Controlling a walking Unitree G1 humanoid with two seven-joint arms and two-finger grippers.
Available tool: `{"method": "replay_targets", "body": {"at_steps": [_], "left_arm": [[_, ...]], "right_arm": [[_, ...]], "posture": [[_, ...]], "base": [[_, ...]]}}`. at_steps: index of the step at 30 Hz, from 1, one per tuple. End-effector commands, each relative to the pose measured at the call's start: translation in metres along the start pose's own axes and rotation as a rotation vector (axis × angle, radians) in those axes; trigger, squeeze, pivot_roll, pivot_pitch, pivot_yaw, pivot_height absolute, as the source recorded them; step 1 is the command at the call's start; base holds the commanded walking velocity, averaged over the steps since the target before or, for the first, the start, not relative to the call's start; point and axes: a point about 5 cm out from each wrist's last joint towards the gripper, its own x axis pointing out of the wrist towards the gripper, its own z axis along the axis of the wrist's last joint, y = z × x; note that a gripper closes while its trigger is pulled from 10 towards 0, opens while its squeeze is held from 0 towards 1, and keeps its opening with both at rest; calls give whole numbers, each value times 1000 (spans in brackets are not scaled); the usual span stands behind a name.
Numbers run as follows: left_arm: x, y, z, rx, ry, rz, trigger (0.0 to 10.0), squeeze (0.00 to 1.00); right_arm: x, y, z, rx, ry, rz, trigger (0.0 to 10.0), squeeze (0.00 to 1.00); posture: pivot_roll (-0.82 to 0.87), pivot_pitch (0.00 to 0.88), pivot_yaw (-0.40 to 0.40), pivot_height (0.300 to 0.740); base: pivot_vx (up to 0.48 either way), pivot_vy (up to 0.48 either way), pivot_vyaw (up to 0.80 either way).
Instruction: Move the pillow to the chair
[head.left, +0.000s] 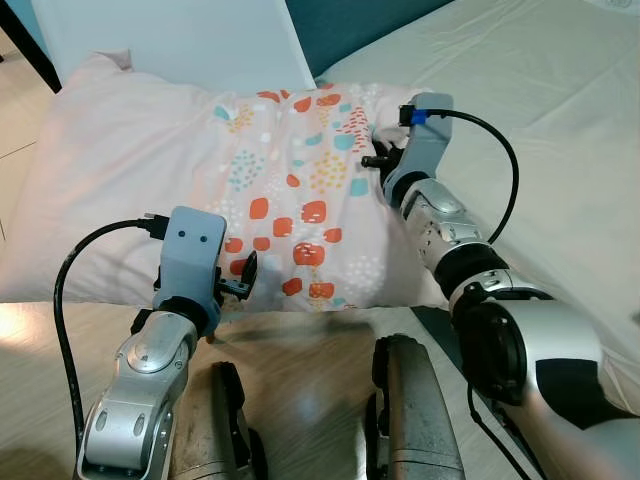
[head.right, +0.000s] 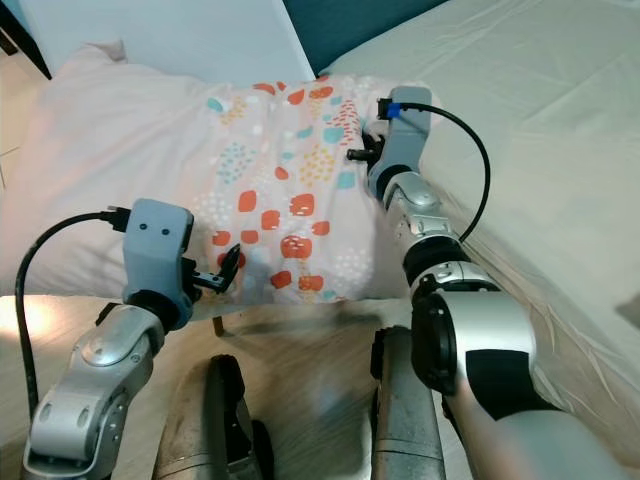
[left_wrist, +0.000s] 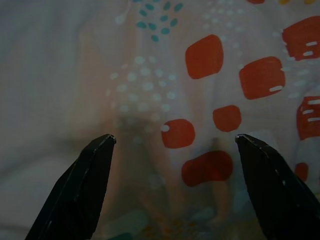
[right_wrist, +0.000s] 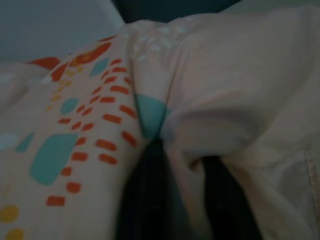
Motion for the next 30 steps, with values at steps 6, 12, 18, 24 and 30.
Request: {"method": "replay_targets", "body": {"at_steps": [6, 12, 18, 24, 30], "left_arm": [[-1, -1, -3, -12, 10, 14, 10000, 0], [5, -1, -1, -23, -6, 11, 10000, 0], [15, -1, 0, -28, -25, 4, 10000, 0], [23, -1, 1, -34, -42, 4, 10000, 0], [29, 2, 1, -29, -56, 8, 10000, 0]], "right_arm": [[1, 0, 11, 95, -72, 11, 10000, 1000], [-3, -16, 23, 114, -164, 9, 10000, 1000], [-10, -26, 15, 144, -183, 45, 10000, 722], [-23, -35, -6, 191, -177, 52, 10000, 0], [-36, -41, -29, 177, -134, 21, 10000, 0]], "posture": [[83, 445, 31, 571], [71, 422, 31, 571], [41, 377, 34, 571], [29, 335, 37, 571], [21, 316, 39, 571]], "base": [[0, 0, 0], [0, 0, 0], [0, 0, 0], [0, 0, 0], [0, 0, 0]]}}
